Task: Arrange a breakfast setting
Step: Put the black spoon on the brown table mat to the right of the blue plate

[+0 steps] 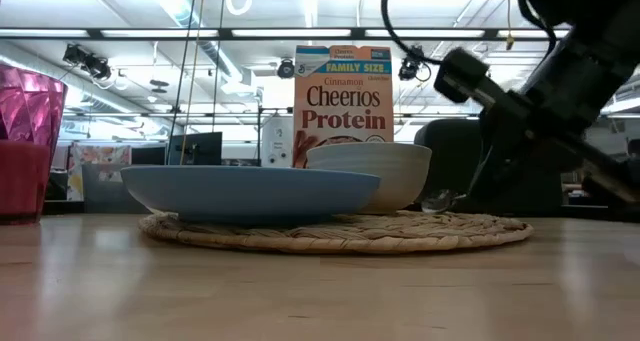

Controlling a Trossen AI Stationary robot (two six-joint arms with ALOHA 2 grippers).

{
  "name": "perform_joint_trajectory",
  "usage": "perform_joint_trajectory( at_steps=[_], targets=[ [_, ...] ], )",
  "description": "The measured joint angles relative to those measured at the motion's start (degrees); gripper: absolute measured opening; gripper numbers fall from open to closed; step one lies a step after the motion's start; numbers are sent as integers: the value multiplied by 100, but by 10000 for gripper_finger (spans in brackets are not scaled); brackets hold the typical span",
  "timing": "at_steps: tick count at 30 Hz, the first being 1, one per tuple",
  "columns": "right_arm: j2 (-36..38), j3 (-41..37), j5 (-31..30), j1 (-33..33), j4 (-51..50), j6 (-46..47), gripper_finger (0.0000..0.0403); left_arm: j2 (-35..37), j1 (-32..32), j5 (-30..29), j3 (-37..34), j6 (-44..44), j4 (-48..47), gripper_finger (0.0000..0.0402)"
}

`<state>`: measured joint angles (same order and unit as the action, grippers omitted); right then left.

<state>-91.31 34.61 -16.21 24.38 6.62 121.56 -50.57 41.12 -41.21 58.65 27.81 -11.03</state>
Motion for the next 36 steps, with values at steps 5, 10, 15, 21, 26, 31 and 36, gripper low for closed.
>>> perform_joint_trajectory(
  at_steps=[5,10,15,21,26,31,36],
  targets=[
    [0,-2,232,2,-176,-62,50,32,-110,4,0,-2,4,242],
    [227,-1,259,0,-511,-201,90,134,-181,7,0,-5,-52,243],
    [406,0,433,-68,-541,-567,119,250,-272,9,4,0,-142,243],
    [901,-2,577,-68,-1304,-791,129,313,-507,168,4,128,-428,243],
    [1112,558,141,-185,-2499,-1678,129,358,-650,212,139,153,-865,243],
    [526,1249,-143,-523,-3797,-2503,129,358,-940,203,199,119,-1095,243],
    [-140,1600,-390,-734,-3829,-2902,129,359,-994,206,201,7,-1080,243]
  ],
)
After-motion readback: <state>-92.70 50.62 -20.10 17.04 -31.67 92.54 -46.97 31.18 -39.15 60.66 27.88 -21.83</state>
